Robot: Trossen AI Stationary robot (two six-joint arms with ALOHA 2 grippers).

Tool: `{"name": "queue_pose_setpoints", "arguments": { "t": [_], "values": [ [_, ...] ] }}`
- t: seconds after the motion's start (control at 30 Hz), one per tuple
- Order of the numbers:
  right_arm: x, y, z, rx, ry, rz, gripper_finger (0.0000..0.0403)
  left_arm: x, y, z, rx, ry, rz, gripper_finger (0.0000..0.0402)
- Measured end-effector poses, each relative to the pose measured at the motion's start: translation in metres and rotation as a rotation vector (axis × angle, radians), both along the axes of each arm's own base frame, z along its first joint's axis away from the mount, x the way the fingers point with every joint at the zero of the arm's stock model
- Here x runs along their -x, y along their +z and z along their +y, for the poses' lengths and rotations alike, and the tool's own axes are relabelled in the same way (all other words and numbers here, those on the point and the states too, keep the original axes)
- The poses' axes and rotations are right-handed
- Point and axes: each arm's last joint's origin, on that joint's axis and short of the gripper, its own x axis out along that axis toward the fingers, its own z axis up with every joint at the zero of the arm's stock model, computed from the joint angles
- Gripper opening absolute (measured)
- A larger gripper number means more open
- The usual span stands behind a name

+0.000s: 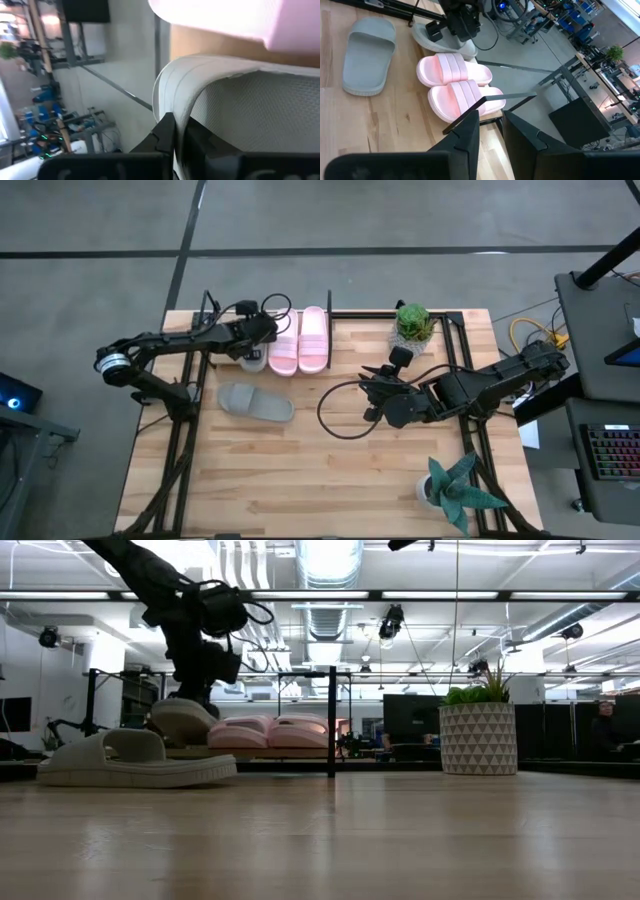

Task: Pick and place slides into the shelf
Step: Put the right gray slipper on the shelf

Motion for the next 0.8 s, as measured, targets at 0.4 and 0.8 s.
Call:
{"name": "queue_pose_setpoints", "arguments": {
  "t": [0.4,0.8],
  "values": [
    [0.0,-0.001,0.0,0.001,0.0,0.002,0.0077,-0.004,-0.003,0.0,-0.056,-0.064,0.014,0.0],
    [0.0,-0.002,0.0,0.006,0.003,0.01,0.0068,-0.001,-0.024,-0.002,-0.112,-0.109,-0.003,0.0001]
  ]
}}
